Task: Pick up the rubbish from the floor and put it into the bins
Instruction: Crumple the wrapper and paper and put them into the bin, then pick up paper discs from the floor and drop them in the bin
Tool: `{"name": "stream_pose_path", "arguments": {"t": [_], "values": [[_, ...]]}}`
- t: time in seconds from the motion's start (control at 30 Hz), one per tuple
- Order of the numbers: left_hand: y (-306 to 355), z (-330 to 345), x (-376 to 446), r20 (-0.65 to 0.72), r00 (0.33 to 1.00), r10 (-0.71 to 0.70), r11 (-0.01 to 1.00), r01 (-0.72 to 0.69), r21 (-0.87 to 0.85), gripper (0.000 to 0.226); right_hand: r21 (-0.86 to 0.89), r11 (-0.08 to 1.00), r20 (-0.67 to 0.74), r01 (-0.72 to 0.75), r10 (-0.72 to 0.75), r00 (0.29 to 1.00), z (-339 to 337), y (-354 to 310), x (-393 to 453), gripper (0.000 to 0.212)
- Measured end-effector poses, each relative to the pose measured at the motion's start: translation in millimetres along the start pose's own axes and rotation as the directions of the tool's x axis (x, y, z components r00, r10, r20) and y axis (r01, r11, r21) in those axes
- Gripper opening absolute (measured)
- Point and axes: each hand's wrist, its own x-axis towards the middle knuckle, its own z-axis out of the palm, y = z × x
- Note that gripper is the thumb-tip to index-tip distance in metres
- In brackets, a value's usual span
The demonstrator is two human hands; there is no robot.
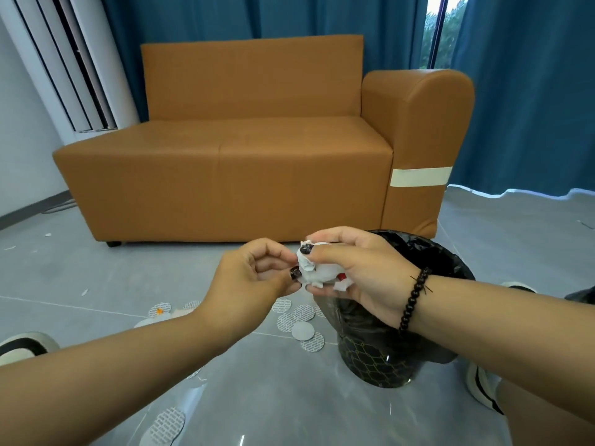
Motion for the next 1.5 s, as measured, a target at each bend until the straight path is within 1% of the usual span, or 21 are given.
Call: {"name": "stream_pose_path", "arguments": {"t": [0.07, 0.13, 0.23, 0.3, 0.37, 0.43, 0.5, 0.57, 0.6, 0.67, 0.73, 0.83, 0.9, 0.97, 1.03, 1.13, 1.17, 1.27, 1.33, 1.4, 1.5], "values": [[-4.0, 1.6, 4.6, 0.028, 0.999, -0.03, 0.998, 0.031, -0.051, 0.026, -0.015, 0.998, -0.06, 0.065, -0.066, 0.996, -3.8, 2.1, 6.1, 0.024], [-6.0, 2.5, 9.8, 0.057, 0.998, -0.035, 0.998, 0.038, -0.054, 0.028, -0.037, 0.991, -0.134, 0.125, -0.129, 0.983, -13.5, 4.4, 15.6, 0.023], [-10.3, 1.1, 14.6, 0.061, 0.997, -0.038, 0.999, 0.039, -0.007, 0.032, -0.131, 0.977, -0.282, 0.17, -0.201, 0.938, -37.5, 3.8, 32.9, 0.036], [-17.1, -0.3, 15.8, 0.06, 0.997, -0.044, 0.999, 0.042, 0.034, 0.033, -0.236, 0.957, -0.36, 0.166, -0.245, 0.9, -58.4, 4.8, 41.7, 0.04], [-24.9, -3.4, 16.2, 0.07, 0.995, -0.07, 0.995, 0.064, 0.081, 0.035, -0.404, 0.908, -0.413, 0.111, -0.289, 0.864, -80.6, 11.6, 49.4, 0.037], [-31.6, -7.5, 14.8, 0.087, 0.99, -0.108, 0.989, 0.098, 0.115, 0.037, -0.545, 0.838, -0.458, -0.004, -0.293, 0.839, -101.5, 23.3, 57.1, 0.03], [-36.9, -12.0, 12.4, 0.107, 0.982, -0.153, 0.98, 0.137, 0.143, 0.036, -0.532, 0.835, -0.524, -0.142, -0.193, 0.83, -120.1, 34.1, 65.9, 0.025], [-42.4, -15.8, 10.0, 0.122, 0.97, -0.212, 0.967, 0.19, 0.169, 0.031, -0.518, 0.822, -0.531, -0.237, -0.093, 0.842, -130.9, 40.1, 71.1, 0.026], [-45.6, -18.1, 8.2, 0.128, 0.96, -0.249, 0.957, 0.223, 0.186, 0.026, -0.548, 0.795, -0.52, -0.261, -0.079, 0.851, -134.7, 41.9, 73.1, 0.029], [-52.6, -21.7, 3.5, 0.139, 0.935, -0.328, 0.93, 0.293, 0.224, 0.016, -0.577, 0.775, -0.502, -0.259, -0.086, 0.86, -139.4, 44.4, 72.7, 0.031], [-61.4, -26.7, -2.6, 0.144, 0.907, -0.395, 0.901, 0.352, 0.255, 0.014, -0.57, 0.778, -0.506, -0.264, -0.08, 0.859, -141.2, 46.4, 68.9, 0.029], [-72.5, -36.9, -12.3, 0.147, 0.869, -0.472, 0.86, 0.417, 0.295, 0.015, -0.627, 0.729, -0.505, -0.275, -0.111, 0.856, -138.0, 48.6, 63.6, 0.028], [-78.8, -46.0, -17.6, 0.147, 0.853, -0.5, 0.843, 0.441, 0.309, 0.014, -0.69, 0.687, -0.467, -0.229, -0.181, 0.865, -130.5, 48.6, 61.2, 0.025], [-84.6, -55.2, -23.0, 0.157, 0.838, -0.522, 0.829, 0.456, 0.324, 0.02, -0.716, 0.683, -0.406, -0.145, -0.238, 0.883, -119.2, 48.7, 56.0, 0.024], [-91.9, -70.5, -29.8, 0.132, 0.827, -0.546, 0.811, 0.483, 0.331, 0.023, -0.737, 0.674, -0.321, -0.05, -0.284, 0.903, -98.4, 48.9, 51.7, 0.022], [-110.1, -99.8, -37.2, 0.065, 0.804, -0.592, 0.777, 0.546, 0.313, 0.035, -0.808, 0.58, -0.121, 0.106, -0.34, 0.933, -58.2, 55.7, 49.4, 0.023], [-115.9, -106.6, -37.3, 0.051, 0.794, -0.605, 0.762, 0.559, 0.327, 0.034, -0.829, 0.537, -0.043, 0.157, -0.34, 0.939, -48.5, 60.4, 46.6, 0.025], [-138.9, -133.0, -39.4, -0.001, 0.777, -0.63, 0.724, 0.588, 0.36, 0.028, -0.913, 0.325, 0.174, 0.247, -0.236, 0.956, -20.1, 91.0, 48.2, 0.022], [-153.3, -148.5, -40.5, -0.03, 0.77, -0.637, 0.709, 0.601, 0.367, 0.029, -0.935, 0.209, 0.262, 0.288, -0.145, 0.954, -4.9, 117.5, 51.2, 0.018], [-164.3, -161.0, -41.7, -0.048, 0.763, -0.645, 0.693, 0.61, 0.385, 0.031, -0.942, 0.156, 0.296, 0.299, -0.043, 0.954, 7.6, 141.2, 52.7, 0.018], [-183.3, -179.8, -43.7, -0.055, 0.759, -0.648, 0.635, 0.579, 0.511, 0.037, -0.958, 0.107, 0.278, 0.266, 0.124, 0.953, 27.9, 164.9, 59.9, 0.021]]}}
